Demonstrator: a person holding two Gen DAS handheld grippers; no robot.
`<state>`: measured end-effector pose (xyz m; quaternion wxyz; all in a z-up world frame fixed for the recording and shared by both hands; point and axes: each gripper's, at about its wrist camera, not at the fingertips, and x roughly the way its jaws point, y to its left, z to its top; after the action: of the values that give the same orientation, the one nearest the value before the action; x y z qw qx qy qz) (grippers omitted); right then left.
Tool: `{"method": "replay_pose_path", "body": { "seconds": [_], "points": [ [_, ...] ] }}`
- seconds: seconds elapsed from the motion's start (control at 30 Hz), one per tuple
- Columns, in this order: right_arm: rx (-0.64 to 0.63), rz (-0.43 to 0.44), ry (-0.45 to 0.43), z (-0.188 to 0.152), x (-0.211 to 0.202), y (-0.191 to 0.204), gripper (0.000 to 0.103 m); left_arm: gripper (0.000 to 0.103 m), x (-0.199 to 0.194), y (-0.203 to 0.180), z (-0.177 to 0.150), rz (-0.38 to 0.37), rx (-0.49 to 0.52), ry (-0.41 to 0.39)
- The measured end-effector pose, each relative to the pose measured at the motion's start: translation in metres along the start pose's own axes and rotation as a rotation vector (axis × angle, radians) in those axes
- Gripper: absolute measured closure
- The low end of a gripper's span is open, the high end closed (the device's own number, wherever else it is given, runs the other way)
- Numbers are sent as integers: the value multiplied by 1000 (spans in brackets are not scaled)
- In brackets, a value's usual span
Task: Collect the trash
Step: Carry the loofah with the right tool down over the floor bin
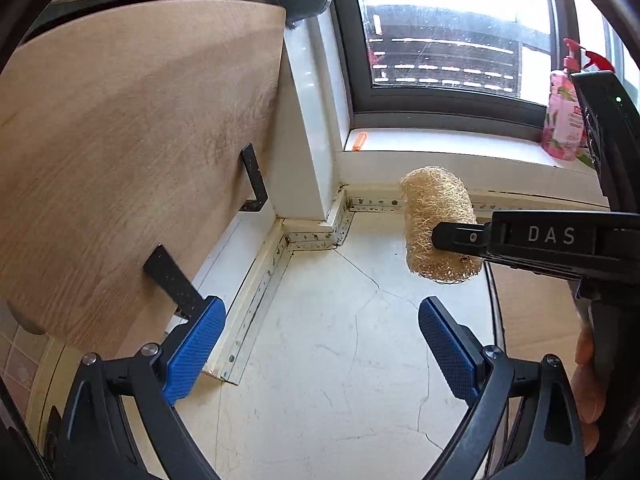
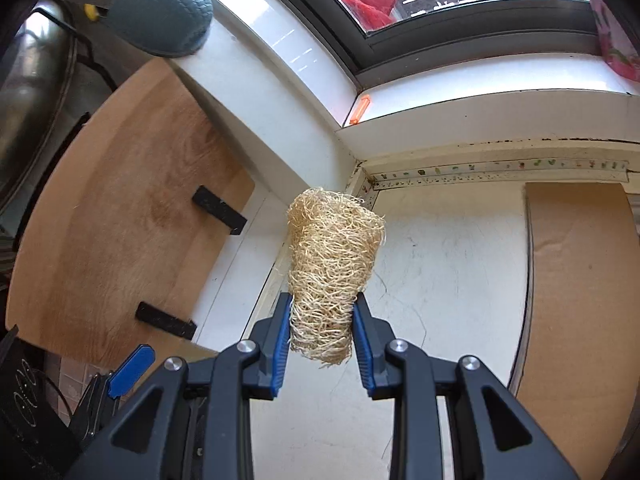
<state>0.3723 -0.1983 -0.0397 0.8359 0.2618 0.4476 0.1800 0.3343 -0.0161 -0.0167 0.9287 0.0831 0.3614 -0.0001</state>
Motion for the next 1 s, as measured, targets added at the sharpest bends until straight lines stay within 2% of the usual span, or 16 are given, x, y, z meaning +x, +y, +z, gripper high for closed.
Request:
{"method": "replay_pose_path", "body": {
  "seconds": [0.17, 0.5, 0.77, 1.0],
  "points": [
    [-26, -35, -71, -46, -53, 30, 74, 7, -47, 6, -30, -51, 24, -34],
    [-33, -118, -138, -151, -119, 71, 74, 7, -139, 14, -105, -157, 53, -67],
    [-9, -189, -113, -246, -153, 81, 74, 7, -192, 31, -182, -224, 25, -47],
    [-27, -260, -40, -311, -163, 82, 74, 7, -211, 37, -245, -258, 15, 0]
  ]
}}
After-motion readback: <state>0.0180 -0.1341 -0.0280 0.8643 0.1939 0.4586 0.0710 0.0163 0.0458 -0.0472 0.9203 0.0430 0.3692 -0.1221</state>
